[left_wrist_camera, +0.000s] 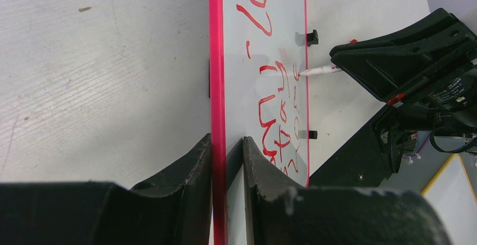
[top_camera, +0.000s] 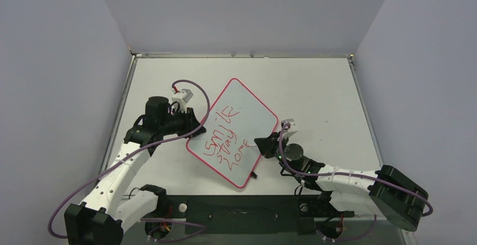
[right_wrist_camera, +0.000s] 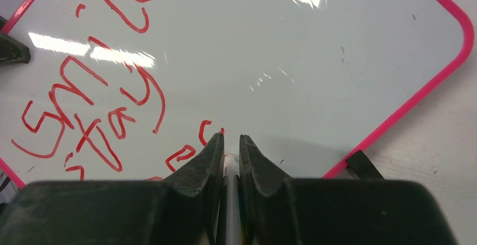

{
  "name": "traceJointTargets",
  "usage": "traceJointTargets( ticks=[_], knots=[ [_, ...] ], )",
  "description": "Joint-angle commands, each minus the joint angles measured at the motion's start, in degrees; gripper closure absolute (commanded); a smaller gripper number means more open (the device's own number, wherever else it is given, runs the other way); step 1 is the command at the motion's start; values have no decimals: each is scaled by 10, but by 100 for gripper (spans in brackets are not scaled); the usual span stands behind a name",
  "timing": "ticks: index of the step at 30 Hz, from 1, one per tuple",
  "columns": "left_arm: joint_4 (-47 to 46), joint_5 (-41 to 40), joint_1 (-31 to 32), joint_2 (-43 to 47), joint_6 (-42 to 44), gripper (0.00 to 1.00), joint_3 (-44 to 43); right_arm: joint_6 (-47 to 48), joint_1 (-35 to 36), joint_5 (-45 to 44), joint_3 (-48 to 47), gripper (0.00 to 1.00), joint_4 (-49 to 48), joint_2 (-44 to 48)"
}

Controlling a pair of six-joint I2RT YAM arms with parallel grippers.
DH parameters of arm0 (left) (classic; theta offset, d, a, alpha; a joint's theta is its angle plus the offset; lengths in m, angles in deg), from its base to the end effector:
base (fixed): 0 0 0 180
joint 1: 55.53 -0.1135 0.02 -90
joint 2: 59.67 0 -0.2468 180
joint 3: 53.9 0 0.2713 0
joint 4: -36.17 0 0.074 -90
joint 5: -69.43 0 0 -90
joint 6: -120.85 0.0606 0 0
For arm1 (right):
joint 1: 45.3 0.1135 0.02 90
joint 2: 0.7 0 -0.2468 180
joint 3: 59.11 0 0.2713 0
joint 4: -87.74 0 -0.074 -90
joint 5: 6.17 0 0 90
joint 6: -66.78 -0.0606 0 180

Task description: Write a sentence on the whiteboard

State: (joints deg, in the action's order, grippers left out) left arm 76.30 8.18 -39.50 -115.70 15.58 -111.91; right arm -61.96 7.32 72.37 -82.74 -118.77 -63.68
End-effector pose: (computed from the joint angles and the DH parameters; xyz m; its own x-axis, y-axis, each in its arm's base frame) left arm 0.2353 -0.0979 0.2490 -0.7322 -0.0299 -0.6804 0.4279 0.7571 -0.4937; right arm 0.1600 0.1895 0.1317 -0.5190 0.3309 -0.7881 -0.4313 0.6947 0.5757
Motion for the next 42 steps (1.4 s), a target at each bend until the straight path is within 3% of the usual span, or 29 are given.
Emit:
traceJointTargets(
  ticks=[1,10,18,23,33,37,42],
  knots=[
    [-20,-7,-1,13,28,100,0,22,-19,-32,-14,100,81,-21],
    [-20,-8,-1,16,28,100,2,74,-34,-35,-81,100,130,7],
    [-19,-9,-1,18,29,100,1,83,-34,-21,-93,100,181,120],
    [-20,-8,-1,21,29,100,2,94,-35,-36,-71,100,135,131],
    [-21,-8,-1,28,31,100,4,93,-35,-40,6,100,-46,126],
    [-23,-7,-1,32,31,100,4,87,-35,-56,28,100,-68,138],
    [-23,-7,-1,32,32,100,3,83,-36,-92,23,100,-23,151]
  ],
)
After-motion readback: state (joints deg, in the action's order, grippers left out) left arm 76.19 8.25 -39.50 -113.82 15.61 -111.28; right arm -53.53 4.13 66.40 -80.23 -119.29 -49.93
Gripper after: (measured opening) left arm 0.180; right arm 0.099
